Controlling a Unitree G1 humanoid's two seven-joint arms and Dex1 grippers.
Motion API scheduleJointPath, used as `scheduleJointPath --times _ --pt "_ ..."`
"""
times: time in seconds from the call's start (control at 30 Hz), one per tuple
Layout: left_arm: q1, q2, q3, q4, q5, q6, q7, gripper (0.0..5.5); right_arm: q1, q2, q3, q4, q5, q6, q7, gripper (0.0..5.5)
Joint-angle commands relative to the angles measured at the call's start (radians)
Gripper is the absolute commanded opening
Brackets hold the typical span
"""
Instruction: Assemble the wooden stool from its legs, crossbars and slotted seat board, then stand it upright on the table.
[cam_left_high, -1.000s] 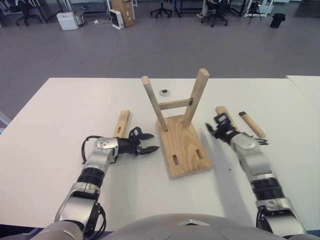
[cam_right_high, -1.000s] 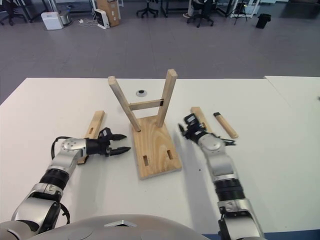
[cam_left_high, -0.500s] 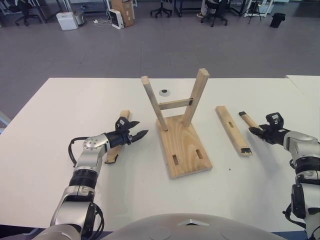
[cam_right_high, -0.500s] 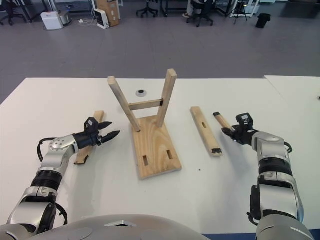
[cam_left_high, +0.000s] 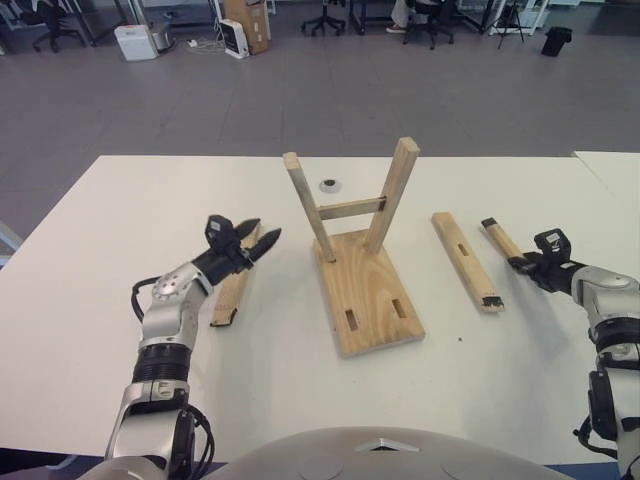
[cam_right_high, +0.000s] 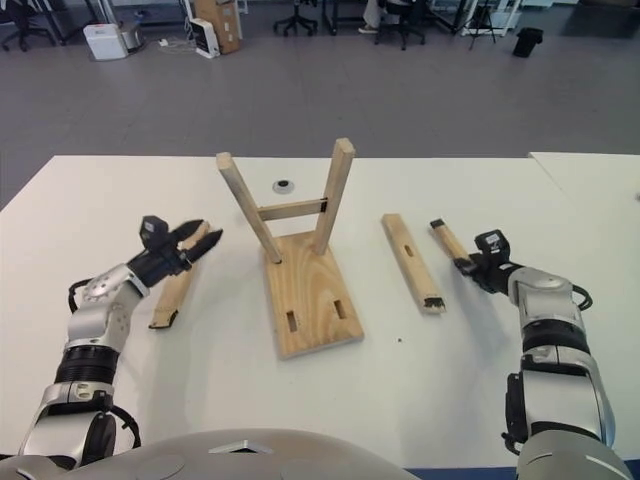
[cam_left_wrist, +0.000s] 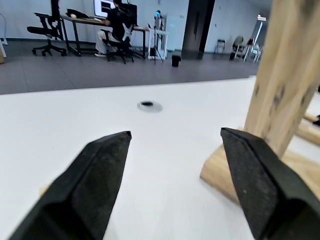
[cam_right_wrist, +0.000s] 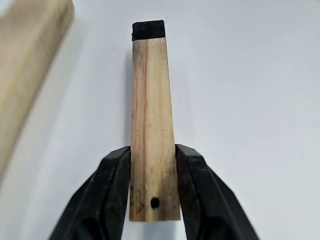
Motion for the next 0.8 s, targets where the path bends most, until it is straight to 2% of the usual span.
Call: scheduleJointPath --times 0.03,0.13,0.27,0.4,0.53,0.67,0.73,0.8 --pt "-0.242 0.054 0.08 -0.265 -0.2 0.23 0.14 3.31 -0.039 0.065 -0.099 -0.651 0.191 0.097 -0.096 1.32" --pt "-0.449 0.004 0.042 -0.384 -0.343 0.396 0.248 3.31 -0.115 0.139 -0.014 -0.939 0.258 0.158 -0.141 1.31" --pt "-0.619 -0.109 -0.019 -0.427 -0.446 0.54 0.397 3.31 -0.162 0.209 0.128 -1.09 0.222 0.17 -0.149 1.31" --pt "-0.655 -0.223 -0.016 -0.447 -0.593 0.642 0.549 3.31 -0.169 0.267 0.207 -1.139 0.205 0.18 -0.162 1.31" --pt "-0.653 -0.243 -0.022 -0.44 -0.604 0.655 0.603 3.31 -0.18 0.289 0.232 -1.148 0.205 0.179 -0.157 1.31" --pt "-0.663 -0.242 0.004 -0.416 -0.58 0.607 0.644 2.43 -0.161 0.284 0.232 -1.144 0.195 0.177 -0.153 1.31" --pt "-0.656 -0.231 -0.004 -0.417 -0.558 0.595 0.648 2.19 -0.157 0.284 0.23 -1.141 0.191 0.175 -0.154 1.31" --pt "-0.638 -0.224 -0.021 -0.425 -0.534 0.59 0.646 1.67 -0.158 0.287 0.232 -1.137 0.188 0.174 -0.156 1.31"
